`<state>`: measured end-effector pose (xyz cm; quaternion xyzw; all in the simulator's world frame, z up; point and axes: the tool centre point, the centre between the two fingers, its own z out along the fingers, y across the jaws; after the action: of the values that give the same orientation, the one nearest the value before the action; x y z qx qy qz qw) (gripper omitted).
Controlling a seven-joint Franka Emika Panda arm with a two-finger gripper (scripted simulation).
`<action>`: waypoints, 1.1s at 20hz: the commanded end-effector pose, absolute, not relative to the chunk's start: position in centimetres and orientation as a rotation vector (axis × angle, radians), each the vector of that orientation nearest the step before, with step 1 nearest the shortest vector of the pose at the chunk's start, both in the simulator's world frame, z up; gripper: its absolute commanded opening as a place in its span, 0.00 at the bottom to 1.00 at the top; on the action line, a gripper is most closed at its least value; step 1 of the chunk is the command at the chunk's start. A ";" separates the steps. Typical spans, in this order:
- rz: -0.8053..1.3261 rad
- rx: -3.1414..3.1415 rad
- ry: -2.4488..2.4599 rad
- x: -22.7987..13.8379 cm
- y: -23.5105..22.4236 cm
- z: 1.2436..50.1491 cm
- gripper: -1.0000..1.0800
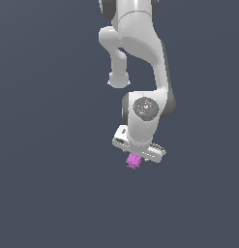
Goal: Pick up the object and move it to a goal position.
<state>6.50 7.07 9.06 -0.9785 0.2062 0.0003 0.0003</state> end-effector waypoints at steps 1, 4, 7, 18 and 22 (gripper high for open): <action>0.000 -3.072 0.659 6.6 7.1 8.9 0.96; 0.001 -3.073 0.652 6.5 7.1 8.8 0.96; 0.001 -3.073 0.654 6.5 7.1 8.0 0.96; 0.000 -3.072 0.659 6.5 7.1 3.9 0.96; 0.000 -3.072 0.659 6.6 7.1 3.9 0.00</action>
<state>6.54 7.06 3.92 -0.9777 0.2099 0.0004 -0.0001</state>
